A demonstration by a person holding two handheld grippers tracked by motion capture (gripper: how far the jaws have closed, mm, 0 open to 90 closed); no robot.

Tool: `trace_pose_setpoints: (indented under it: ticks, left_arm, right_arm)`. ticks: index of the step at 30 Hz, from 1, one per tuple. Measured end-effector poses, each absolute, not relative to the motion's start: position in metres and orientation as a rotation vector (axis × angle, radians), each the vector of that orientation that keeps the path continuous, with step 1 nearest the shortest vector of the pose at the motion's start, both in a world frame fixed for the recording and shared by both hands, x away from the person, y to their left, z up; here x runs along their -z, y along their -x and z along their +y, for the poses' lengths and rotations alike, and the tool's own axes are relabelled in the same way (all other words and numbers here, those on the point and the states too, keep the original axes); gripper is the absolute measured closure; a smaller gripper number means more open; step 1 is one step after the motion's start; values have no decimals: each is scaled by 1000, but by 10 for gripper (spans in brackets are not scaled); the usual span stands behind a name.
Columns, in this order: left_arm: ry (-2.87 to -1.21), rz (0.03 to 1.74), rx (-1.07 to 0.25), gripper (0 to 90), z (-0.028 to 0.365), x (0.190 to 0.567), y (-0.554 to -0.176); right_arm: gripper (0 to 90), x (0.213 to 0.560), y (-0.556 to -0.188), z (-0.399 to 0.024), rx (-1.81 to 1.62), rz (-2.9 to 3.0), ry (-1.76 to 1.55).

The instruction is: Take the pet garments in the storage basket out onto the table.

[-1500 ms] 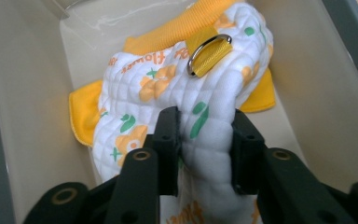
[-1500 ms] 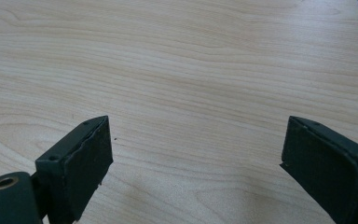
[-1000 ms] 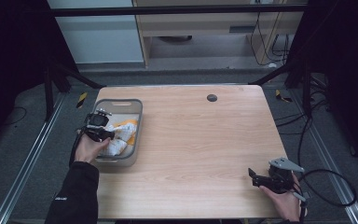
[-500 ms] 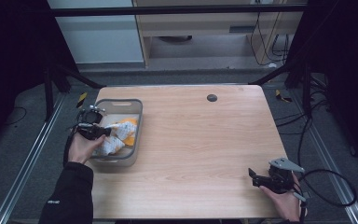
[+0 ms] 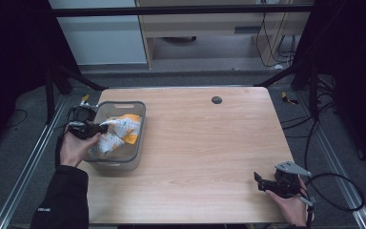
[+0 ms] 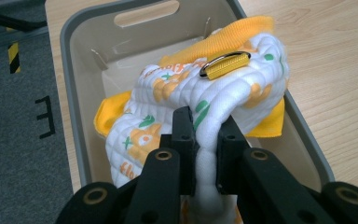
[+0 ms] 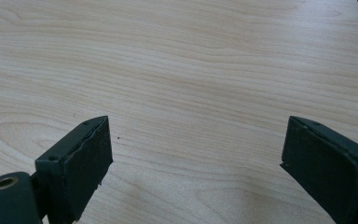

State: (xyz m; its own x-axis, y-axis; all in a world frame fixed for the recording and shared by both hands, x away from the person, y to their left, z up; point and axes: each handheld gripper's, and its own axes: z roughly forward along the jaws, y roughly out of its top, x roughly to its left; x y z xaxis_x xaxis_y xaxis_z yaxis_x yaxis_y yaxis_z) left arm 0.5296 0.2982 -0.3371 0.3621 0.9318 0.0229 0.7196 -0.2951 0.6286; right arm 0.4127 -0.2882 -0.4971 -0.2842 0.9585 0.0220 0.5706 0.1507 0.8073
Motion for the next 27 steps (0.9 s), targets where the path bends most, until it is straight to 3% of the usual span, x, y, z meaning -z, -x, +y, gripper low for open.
trace_pose_setpoints:
  ticks: [27]
  left_arm:
    - [-2111,1289,-551,811,293,291,-499]
  right_arm:
    - [85,497,-412,-288,-997,1925,-1453]
